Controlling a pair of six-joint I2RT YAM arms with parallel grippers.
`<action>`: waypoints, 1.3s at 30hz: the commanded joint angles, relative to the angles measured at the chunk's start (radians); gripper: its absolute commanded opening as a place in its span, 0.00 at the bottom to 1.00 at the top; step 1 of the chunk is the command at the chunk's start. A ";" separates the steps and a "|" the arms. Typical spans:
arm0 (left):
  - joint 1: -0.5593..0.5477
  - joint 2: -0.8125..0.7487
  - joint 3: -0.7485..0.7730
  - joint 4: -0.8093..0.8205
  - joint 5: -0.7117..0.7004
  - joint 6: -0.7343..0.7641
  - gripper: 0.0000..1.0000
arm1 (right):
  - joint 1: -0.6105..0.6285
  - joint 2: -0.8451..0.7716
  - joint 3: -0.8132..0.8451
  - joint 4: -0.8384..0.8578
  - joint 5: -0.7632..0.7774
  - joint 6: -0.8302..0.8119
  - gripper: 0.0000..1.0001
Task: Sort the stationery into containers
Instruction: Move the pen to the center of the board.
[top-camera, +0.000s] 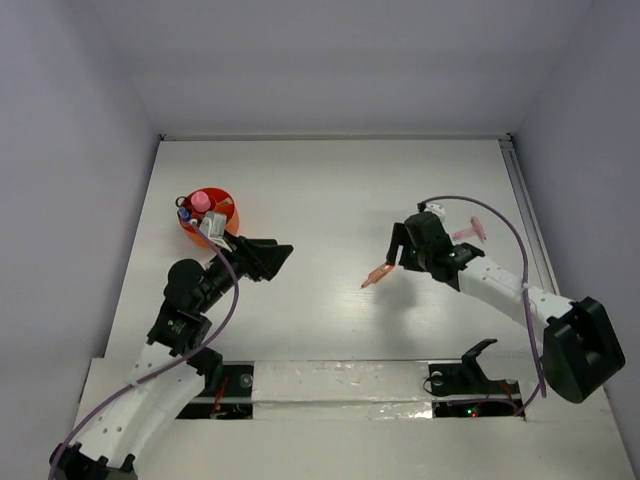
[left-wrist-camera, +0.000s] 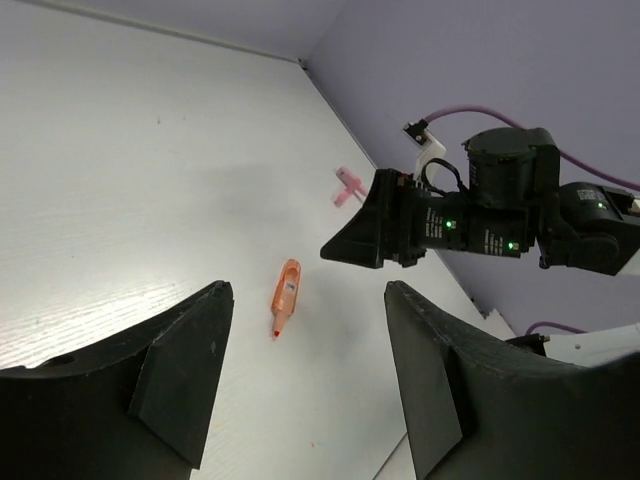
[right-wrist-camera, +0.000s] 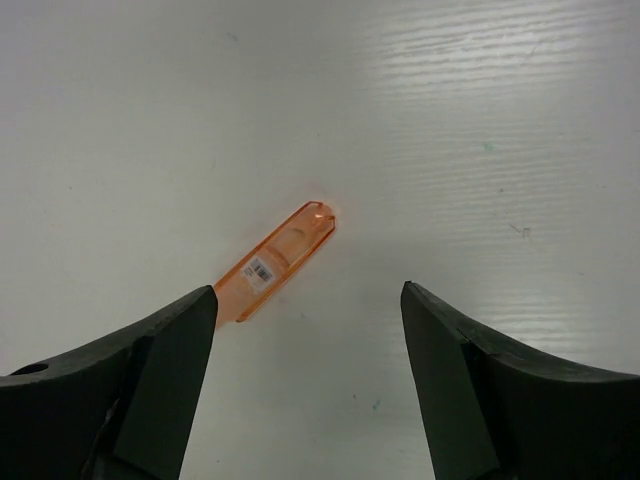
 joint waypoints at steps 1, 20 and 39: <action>-0.005 0.011 -0.028 0.151 0.040 -0.049 0.59 | -0.018 0.068 0.051 -0.024 -0.075 -0.011 0.81; -0.005 0.006 -0.054 0.150 0.031 -0.039 0.67 | -0.032 0.390 0.148 0.087 -0.126 -0.017 0.62; -0.005 0.009 -0.056 0.154 0.027 -0.039 0.67 | 0.068 0.595 0.353 -0.111 0.031 -0.089 0.47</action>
